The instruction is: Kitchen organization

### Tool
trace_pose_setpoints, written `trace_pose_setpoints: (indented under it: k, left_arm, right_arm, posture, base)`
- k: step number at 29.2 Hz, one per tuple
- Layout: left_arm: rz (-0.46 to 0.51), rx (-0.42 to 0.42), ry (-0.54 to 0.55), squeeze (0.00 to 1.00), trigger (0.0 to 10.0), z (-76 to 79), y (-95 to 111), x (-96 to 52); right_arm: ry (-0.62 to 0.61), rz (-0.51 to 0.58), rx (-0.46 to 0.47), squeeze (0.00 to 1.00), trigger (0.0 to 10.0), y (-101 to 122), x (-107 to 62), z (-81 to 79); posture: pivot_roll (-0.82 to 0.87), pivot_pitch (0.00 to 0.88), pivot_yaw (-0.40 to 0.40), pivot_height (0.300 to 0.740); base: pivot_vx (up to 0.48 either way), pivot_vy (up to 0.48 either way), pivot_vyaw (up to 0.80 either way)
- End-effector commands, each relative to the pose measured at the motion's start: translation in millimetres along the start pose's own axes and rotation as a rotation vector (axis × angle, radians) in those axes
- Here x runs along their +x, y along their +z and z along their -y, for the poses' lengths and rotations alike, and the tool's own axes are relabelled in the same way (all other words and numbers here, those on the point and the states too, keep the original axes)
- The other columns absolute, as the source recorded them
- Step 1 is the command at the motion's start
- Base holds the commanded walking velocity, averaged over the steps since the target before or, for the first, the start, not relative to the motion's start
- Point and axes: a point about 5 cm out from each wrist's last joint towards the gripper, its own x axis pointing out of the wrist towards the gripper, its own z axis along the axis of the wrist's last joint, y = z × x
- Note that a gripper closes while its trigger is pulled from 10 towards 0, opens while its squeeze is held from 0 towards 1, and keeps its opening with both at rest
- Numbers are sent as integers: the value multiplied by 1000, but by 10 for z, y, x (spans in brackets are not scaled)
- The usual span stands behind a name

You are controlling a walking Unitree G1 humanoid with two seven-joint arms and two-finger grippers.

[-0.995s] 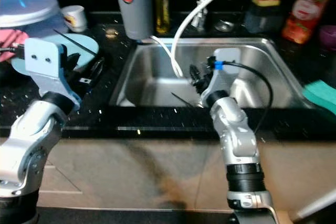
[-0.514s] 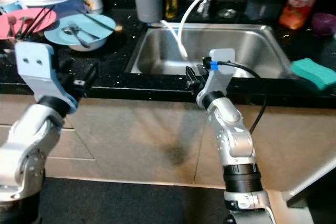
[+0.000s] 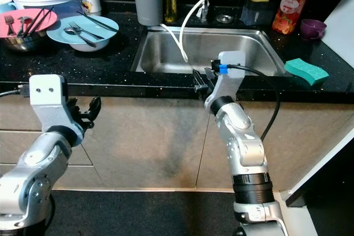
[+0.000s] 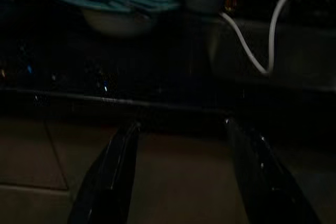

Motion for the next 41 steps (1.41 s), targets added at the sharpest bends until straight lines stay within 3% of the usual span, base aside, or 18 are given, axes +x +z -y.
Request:
trace_pose_setpoints:
  k: [1, 3, 5, 7, 9, 11, 18, 25, 41]
  left_arm:
    - [23, -13, 37, 0, 10000, -24, 7, -1]
    - [30, -56, 2, 0, 10000, -3, 34, -11]
    - [53, 62, 49, 0, 10000, -38, 45, -4]
    - [-32, 197, 89, 0, 10000, -75, -36, -14]
    - [-46, 171, -52, 0, 10000, -17, -61, -61]
    - [2, 203, -69, 0, 10000, -27, -36, -106]
    - [-9, 203, -121, 0, 10000, -31, -35, -79]
    - [-9, 222, -135, 0, 10000, 7, -18, -59]
    - [-7, 196, -128, 0, 10000, -30, 15, -31]
  right_arm:
    - [11, -25, 12, 0, 10000, -44, -15, -26]
    - [11, -30, 14, 0, 10000, -60, -22, -30]
    - [7, -39, 12, 0, 10000, -96, -43, -27]
    - [-1, -54, 1, 0, 10000, -158, -78, -14]
    - [-28, -59, 4, 0, 10000, -201, -109, 15]
    - [-61, -63, 31, 0, 10000, -233, -133, 48]
    - [-73, -66, 60, 0, 10000, -271, -153, 35]
    - [-71, -55, 74, 0, 10000, -257, -138, 5]
    - [-66, -46, 87, 0, 10000, -234, -115, -20]
  posture:
    - [52, 106, -15, 740]
    - [49, 103, -12, 740]
    - [51, 100, -10, 740]
    - [50, 98, -9, 740]
    - [49, 96, -5, 740]
    - [50, 93, -3, 740]
    - [62, 76, -1, 740]
    - [62, 68, 4, 740]
    - [65, 75, 7, 740]
  base:
    - [0, 0, 0]
    - [0, 0, 0]
    - [0, 0, 0]
    - [0, 0, 0]
    - [0, 0, 0]
    - [0, 0, 0]
    - [0, 0, 0]
    - [0, 70, 0]
    - [0, 334, 0]
